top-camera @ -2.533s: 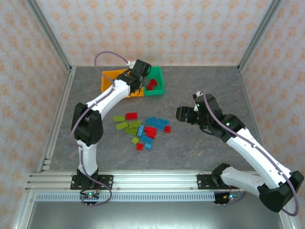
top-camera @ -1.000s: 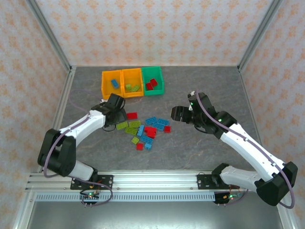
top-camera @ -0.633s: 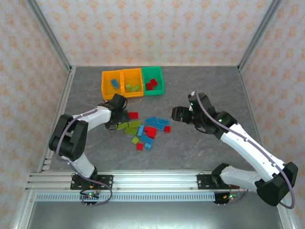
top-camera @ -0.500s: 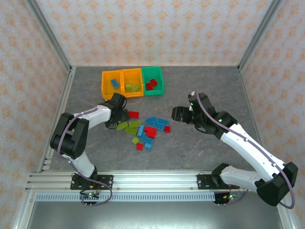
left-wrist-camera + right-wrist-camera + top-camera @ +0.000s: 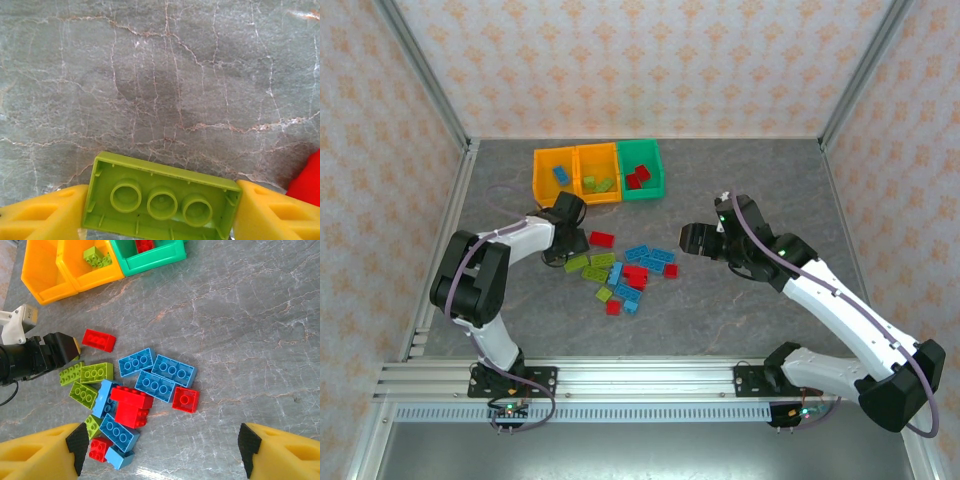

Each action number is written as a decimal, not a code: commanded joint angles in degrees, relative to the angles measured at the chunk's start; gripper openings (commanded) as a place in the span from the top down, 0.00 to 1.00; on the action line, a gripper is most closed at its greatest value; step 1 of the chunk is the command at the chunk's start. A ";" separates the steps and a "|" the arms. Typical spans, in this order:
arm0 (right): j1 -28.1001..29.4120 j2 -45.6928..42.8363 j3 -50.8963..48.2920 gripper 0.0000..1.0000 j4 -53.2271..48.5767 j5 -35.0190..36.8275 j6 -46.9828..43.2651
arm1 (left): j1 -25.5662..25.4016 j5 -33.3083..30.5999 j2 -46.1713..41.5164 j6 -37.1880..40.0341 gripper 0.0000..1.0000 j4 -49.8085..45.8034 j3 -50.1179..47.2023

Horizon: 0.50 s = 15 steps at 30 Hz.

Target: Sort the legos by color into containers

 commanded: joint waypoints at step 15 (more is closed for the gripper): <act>0.63 -0.13 0.14 0.19 0.63 0.31 1.59 | -1.85 -2.04 -8.31 -0.96 0.37 -0.37 15.79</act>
